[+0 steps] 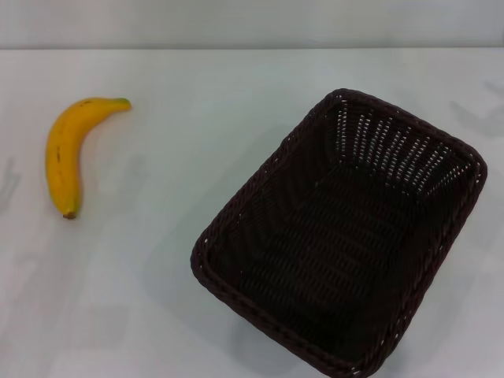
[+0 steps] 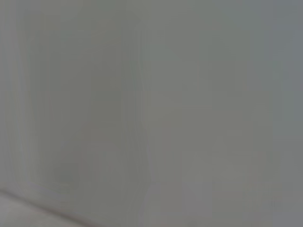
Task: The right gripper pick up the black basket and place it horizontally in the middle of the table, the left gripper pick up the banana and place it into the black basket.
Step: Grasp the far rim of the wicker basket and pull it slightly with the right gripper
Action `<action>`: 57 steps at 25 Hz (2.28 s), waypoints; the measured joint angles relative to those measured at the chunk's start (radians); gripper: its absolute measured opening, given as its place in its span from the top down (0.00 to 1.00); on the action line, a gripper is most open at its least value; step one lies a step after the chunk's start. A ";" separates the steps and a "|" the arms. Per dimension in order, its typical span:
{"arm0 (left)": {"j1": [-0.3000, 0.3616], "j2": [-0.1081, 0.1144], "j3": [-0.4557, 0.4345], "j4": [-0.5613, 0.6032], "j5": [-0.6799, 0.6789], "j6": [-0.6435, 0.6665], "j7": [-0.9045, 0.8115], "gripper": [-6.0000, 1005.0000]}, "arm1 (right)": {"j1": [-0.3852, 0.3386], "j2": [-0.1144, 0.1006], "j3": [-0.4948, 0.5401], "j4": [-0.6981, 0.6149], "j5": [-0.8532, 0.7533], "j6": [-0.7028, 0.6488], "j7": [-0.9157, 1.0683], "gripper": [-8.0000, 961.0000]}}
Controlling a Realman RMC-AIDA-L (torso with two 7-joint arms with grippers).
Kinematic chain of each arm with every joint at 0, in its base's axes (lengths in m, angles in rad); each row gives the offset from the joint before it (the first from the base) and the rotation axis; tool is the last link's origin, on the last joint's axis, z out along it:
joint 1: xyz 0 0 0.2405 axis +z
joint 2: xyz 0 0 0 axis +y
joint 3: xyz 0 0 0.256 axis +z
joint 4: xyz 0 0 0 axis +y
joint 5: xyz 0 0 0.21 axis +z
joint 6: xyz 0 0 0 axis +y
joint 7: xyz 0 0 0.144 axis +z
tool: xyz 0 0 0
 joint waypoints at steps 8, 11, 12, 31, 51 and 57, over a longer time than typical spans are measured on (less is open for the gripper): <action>0.015 0.001 0.006 -0.005 0.008 -0.037 -0.031 0.12 | 0.190 -0.025 -0.063 -0.208 -0.504 0.198 0.506 0.12; 0.030 0.001 0.006 -0.005 0.009 -0.047 -0.049 0.12 | 0.313 -0.017 -0.081 -0.226 -0.668 0.307 0.620 0.12; 0.036 0.002 0.005 -0.003 0.009 -0.050 -0.052 0.12 | 0.351 -0.014 -0.090 -0.218 -0.706 0.341 0.635 0.12; 0.090 0.005 0.007 0.037 0.011 -0.096 -0.053 0.12 | 0.831 0.006 -0.126 0.256 -1.101 0.412 0.748 0.13; 0.094 0.001 0.007 0.041 0.010 -0.135 -0.049 0.12 | 0.868 0.035 -0.258 0.485 -1.171 0.297 0.800 0.18; 0.099 0.002 0.007 0.038 0.011 -0.133 -0.049 0.12 | 0.880 0.038 -0.305 0.494 -1.166 0.287 0.842 0.21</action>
